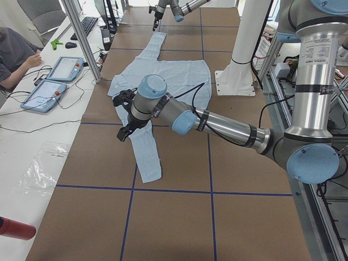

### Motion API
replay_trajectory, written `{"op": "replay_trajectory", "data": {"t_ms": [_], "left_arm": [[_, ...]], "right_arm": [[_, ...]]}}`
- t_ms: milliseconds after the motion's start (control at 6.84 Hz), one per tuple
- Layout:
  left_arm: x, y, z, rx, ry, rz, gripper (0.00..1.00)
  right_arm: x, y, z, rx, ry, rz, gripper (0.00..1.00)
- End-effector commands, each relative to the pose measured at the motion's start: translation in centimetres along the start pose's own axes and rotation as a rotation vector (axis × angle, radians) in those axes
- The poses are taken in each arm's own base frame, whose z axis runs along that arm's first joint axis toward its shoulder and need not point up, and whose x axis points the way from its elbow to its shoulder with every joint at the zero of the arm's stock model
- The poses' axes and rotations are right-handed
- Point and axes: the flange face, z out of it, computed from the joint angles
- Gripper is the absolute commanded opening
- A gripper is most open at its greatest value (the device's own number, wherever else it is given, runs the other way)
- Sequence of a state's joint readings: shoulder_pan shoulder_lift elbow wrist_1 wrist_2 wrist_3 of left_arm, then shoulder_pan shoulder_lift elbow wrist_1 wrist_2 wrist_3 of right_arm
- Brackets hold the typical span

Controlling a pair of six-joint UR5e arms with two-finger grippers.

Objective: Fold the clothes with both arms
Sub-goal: 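Lower the right gripper and grasp the sleeve cuff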

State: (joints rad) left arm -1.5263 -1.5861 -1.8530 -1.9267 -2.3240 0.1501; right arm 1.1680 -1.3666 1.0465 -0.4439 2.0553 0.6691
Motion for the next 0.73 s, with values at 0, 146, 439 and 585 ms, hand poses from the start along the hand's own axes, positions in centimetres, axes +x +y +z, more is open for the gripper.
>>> {"op": "replay_trajectory", "data": {"t_ms": [0,146,439,585], "left_arm": [[0.0,0.0,0.0,0.0,0.0,0.0,1.0],[0.0,0.0,0.0,0.0,0.0,0.0,1.0],[0.0,0.0,0.0,0.0,0.0,0.0,1.0],[-0.04,0.04,0.05,-0.001,0.0,-0.001,1.0]], "right_arm": [[-0.02,0.16,-0.09,0.003,-0.007,0.0,0.34],[0.18,0.45,-0.09,0.0,-0.007,0.002,0.36],[-0.09,0.72,-0.04,-0.002,-0.01,-0.003,0.39],[-0.54,1.05,0.26,-0.01,-0.016,-0.011,0.39]]}}
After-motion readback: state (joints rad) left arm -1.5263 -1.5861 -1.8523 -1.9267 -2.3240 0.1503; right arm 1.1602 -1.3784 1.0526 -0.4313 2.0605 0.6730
